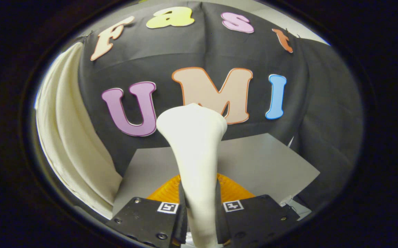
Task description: Iron the clothes twice with a garment steamer, once on the left side and once on the right side.
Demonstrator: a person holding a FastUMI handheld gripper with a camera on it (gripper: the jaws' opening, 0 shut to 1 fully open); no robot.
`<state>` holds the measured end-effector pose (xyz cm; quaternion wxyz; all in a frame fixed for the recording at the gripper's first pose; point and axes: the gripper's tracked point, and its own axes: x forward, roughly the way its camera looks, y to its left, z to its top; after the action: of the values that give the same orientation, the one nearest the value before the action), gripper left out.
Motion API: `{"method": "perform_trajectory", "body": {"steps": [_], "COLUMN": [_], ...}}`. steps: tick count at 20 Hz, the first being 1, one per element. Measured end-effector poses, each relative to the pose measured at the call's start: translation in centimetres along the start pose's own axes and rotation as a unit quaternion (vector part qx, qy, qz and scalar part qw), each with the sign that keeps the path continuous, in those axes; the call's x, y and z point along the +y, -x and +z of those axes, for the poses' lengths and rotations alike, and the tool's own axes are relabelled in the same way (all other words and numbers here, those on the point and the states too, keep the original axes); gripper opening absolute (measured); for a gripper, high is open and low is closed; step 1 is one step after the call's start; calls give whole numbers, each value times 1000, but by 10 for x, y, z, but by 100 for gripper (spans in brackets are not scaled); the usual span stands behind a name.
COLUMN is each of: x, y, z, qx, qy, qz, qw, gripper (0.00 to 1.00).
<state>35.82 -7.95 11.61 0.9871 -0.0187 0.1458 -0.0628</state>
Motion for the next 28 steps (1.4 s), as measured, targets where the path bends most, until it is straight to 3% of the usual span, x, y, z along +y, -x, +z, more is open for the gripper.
{"method": "perform_trajectory", "body": {"steps": [5, 10, 16, 20, 28], "x": [43, 112, 202, 260, 359], "y": [92, 184, 262, 279, 261], "z": [8, -1, -23, -40, -66], "qx": [-65, -107, -150, -150, -123], "qy": [8, 17, -3, -1, 15], "qz": [-2, 26, 67, 106, 145], "qw": [998, 994, 986, 983, 982], "gripper": [32, 32, 32, 32, 31]}}
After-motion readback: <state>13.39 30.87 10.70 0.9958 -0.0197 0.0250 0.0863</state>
